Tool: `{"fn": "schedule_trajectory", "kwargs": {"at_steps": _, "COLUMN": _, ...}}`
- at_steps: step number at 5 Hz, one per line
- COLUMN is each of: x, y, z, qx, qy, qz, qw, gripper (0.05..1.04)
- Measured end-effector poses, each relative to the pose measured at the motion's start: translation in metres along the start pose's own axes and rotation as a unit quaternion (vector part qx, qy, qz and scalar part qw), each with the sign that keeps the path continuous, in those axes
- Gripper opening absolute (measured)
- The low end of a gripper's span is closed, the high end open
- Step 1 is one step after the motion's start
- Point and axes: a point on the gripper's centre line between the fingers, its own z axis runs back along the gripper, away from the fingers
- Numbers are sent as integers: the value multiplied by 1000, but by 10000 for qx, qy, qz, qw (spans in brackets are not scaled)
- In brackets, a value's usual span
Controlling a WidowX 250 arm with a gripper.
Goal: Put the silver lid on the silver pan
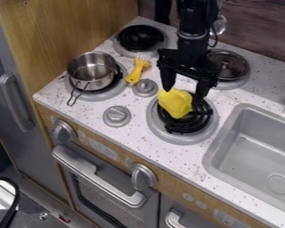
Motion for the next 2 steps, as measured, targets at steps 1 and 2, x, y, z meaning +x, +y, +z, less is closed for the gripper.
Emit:
{"fn": "schedule_trajectory", "kwargs": {"at_steps": 1, "x": -6, "y": 0, "z": -14, "qx": 7, "qy": 215, "qz": -7, "qw": 9998, "gripper": 999}}
{"fn": "schedule_trajectory", "kwargs": {"at_steps": 2, "x": 9, "y": -8, "z": -14, "qx": -62, "qy": 79, "qz": -116, "qw": 9999, "gripper": 999}}
